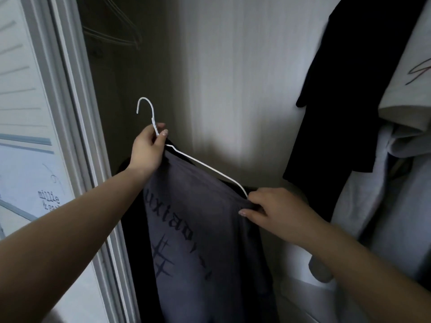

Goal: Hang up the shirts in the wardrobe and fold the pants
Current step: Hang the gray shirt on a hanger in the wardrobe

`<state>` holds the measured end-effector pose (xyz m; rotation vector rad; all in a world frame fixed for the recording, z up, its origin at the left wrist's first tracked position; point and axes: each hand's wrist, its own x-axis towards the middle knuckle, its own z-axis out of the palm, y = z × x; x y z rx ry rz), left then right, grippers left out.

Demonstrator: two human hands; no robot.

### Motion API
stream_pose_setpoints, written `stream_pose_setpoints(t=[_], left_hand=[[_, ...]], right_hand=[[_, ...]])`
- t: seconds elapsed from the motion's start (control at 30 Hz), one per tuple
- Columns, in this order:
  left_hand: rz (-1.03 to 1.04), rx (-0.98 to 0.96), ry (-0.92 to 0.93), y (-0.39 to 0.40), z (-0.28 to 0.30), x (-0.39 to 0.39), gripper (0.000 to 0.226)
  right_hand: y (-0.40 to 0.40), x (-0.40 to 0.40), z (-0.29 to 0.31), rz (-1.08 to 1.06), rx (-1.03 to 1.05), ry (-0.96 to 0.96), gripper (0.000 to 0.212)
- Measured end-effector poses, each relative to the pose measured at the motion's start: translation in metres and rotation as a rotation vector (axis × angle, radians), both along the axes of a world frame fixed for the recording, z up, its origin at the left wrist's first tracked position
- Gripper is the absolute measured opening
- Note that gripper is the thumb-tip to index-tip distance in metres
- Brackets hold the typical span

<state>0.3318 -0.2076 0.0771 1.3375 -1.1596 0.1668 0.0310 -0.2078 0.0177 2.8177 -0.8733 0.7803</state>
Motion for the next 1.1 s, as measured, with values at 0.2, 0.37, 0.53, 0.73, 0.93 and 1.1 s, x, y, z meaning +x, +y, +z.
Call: stream_pose_setpoints(t=[0.2, 0.37, 0.53, 0.73, 0.93, 1.1], left_hand=[[-0.009, 0.037, -0.124, 0.002, -0.004, -0.024, 0.024], [-0.109, 0.042, -0.248, 0.001, 0.006, -0.061, 0.019], [-0.228, 0.012, -0.257, 0.002, 0.024, -0.073, 0.010], [-0.116, 0.081, -0.315, 0.005, 0.020, -0.041, 0.015], [-0.068, 0.118, -0.245, 0.001, 0.022, -0.017, 0.026], [0.041, 0.117, -0.157, -0.001, 0.020, -0.003, 0.035]], right_hand=[[-0.001, 0.006, 0.022, 0.016, -0.047, -0.045, 0.028], [-0.007, 0.027, 0.041, -0.025, -0.084, -0.109, 0.032], [-0.017, 0.027, 0.053, -0.014, -0.005, -0.369, 0.040], [-0.031, 0.001, 0.063, -0.027, -0.018, -0.503, 0.039], [-0.041, -0.014, 0.074, 0.017, -0.032, -0.461, 0.042], [-0.045, -0.031, 0.087, 0.002, 0.118, -0.373, 0.048]])
